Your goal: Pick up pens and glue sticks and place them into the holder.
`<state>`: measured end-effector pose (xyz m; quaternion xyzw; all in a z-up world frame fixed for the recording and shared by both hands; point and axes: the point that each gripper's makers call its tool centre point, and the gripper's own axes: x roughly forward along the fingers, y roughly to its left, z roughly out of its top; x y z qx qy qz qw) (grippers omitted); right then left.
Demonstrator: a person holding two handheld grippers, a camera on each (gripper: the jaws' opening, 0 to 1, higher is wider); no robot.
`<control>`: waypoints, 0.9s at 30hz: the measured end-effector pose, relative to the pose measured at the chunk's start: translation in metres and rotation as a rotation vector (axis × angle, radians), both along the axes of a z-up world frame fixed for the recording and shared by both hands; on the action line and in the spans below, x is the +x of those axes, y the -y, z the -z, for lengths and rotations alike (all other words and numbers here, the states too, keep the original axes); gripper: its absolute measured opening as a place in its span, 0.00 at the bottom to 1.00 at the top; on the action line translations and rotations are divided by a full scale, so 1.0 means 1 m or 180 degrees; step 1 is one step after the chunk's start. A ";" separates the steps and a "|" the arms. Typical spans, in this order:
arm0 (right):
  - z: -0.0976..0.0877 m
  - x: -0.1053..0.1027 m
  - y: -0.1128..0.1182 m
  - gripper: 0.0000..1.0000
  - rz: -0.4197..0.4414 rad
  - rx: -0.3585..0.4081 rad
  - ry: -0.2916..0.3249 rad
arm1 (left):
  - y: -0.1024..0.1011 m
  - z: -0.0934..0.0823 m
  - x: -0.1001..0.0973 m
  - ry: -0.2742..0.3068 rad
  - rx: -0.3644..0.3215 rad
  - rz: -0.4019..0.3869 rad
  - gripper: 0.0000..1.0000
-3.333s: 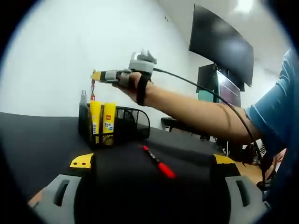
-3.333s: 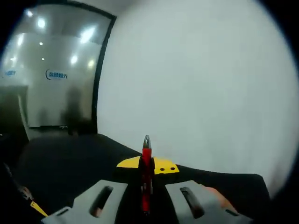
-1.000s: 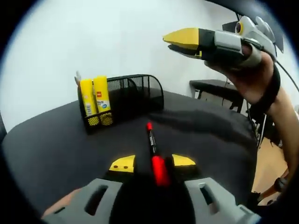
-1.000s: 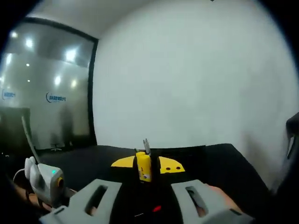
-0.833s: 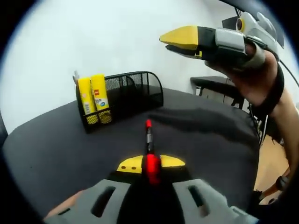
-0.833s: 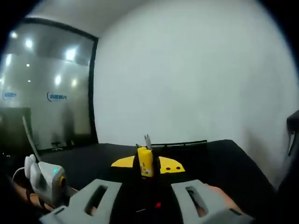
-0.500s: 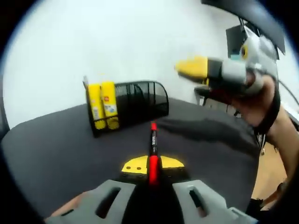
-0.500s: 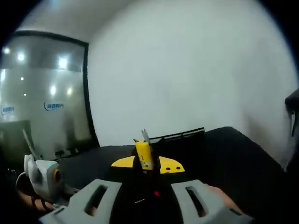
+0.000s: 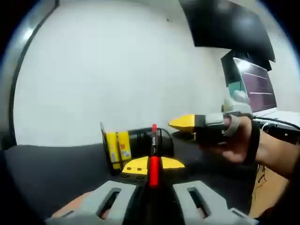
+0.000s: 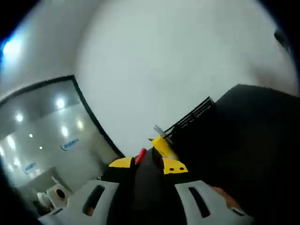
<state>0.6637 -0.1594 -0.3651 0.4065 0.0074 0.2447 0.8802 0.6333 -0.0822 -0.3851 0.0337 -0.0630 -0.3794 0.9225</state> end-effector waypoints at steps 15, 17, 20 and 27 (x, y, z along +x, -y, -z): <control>-0.025 0.007 -0.037 0.05 -0.0612 0.0429 0.0013 | -0.008 -0.009 -0.007 0.0334 -0.0055 0.0109 0.04; -0.027 0.008 -0.040 0.04 -0.0657 0.0401 0.0012 | -0.007 -0.004 -0.005 0.0283 0.0007 0.0211 0.05; -0.037 0.015 -0.040 0.04 -0.0555 0.0217 0.0093 | -0.010 0.004 0.000 0.0169 0.0056 0.0279 0.14; -0.083 0.038 -0.036 0.04 -0.0354 -0.0251 0.0387 | -0.031 0.035 0.026 -0.0244 0.0150 0.0391 0.42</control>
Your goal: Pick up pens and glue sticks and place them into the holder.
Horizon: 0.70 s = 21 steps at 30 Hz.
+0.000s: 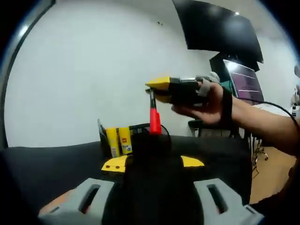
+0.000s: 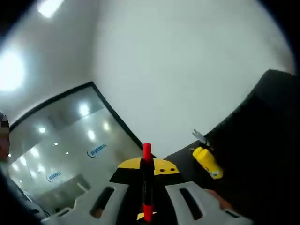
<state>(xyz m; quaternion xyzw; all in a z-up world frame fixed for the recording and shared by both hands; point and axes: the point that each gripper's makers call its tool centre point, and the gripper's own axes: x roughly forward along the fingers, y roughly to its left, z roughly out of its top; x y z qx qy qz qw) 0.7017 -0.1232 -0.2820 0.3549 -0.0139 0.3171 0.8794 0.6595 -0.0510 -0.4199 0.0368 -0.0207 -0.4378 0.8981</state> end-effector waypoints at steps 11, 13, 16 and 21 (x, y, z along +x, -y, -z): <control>-0.043 0.061 0.011 0.04 0.0643 -0.1005 0.0423 | -0.010 0.020 0.013 -0.0451 -0.0149 0.0127 0.73; -0.048 0.073 0.013 0.04 0.0804 -0.1196 0.0527 | -0.013 0.018 0.014 -0.0483 -0.0246 0.0117 0.71; -0.046 0.092 0.017 0.04 0.1070 -0.1603 0.0648 | -0.014 0.023 0.017 -0.0661 -0.0304 0.0093 0.75; -0.045 0.113 0.010 0.04 0.1131 -0.1793 0.0751 | -0.012 0.029 0.019 -0.0788 -0.0283 0.0084 0.82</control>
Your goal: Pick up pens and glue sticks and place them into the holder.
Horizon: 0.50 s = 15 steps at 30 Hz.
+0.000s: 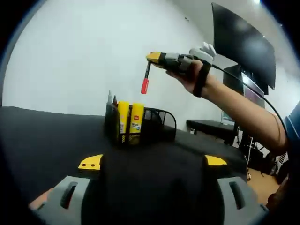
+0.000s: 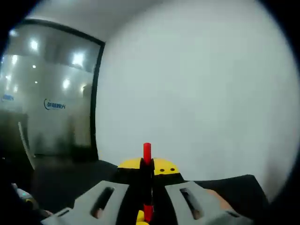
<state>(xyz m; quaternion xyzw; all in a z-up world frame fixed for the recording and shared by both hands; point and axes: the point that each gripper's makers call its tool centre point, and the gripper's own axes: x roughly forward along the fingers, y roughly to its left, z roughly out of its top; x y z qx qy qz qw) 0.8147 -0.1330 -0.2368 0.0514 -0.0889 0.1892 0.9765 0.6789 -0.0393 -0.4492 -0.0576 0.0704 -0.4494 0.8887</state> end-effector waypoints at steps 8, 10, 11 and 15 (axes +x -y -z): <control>0.013 0.033 -0.004 0.04 -0.0091 -0.0073 0.0068 | 0.007 0.011 0.001 -0.0053 0.0159 0.0012 0.92; 0.021 0.039 -0.007 0.04 -0.0107 -0.0078 0.0040 | 0.006 0.012 0.000 -0.0054 0.0192 0.0020 0.93; 0.026 0.042 -0.008 0.04 -0.0109 -0.0118 0.0025 | 0.006 0.012 0.000 -0.0057 0.0193 0.0023 0.93; 0.046 0.052 -0.014 0.04 -0.0111 -0.0246 -0.0074 | 0.005 0.011 0.001 -0.0066 0.0159 0.0007 0.92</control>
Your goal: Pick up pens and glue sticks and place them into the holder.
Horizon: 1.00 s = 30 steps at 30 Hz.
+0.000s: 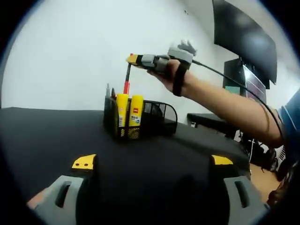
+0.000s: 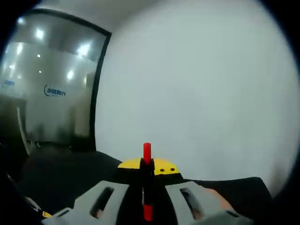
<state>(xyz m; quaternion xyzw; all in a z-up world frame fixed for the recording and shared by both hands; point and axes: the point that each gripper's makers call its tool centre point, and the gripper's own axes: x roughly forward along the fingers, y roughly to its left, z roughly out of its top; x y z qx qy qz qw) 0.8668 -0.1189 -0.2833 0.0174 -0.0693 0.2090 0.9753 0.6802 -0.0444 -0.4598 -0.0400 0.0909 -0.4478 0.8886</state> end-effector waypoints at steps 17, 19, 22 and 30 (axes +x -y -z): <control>0.035 0.006 -0.009 0.13 -0.0101 -0.0203 -0.0405 | 0.002 0.004 -0.002 -0.0005 0.0065 0.0036 0.91; 0.030 0.002 -0.009 0.15 -0.0121 -0.0218 -0.0378 | 0.002 0.004 -0.001 -0.0009 0.0068 0.0032 0.91; 0.021 -0.006 -0.007 0.20 -0.0084 -0.0278 -0.0309 | 0.001 0.004 -0.001 -0.0021 0.0060 0.0026 0.91; 0.003 -0.040 -0.006 0.43 -0.0168 -0.0317 -0.0421 | 0.006 0.006 -0.003 -0.0256 0.0019 0.0175 0.96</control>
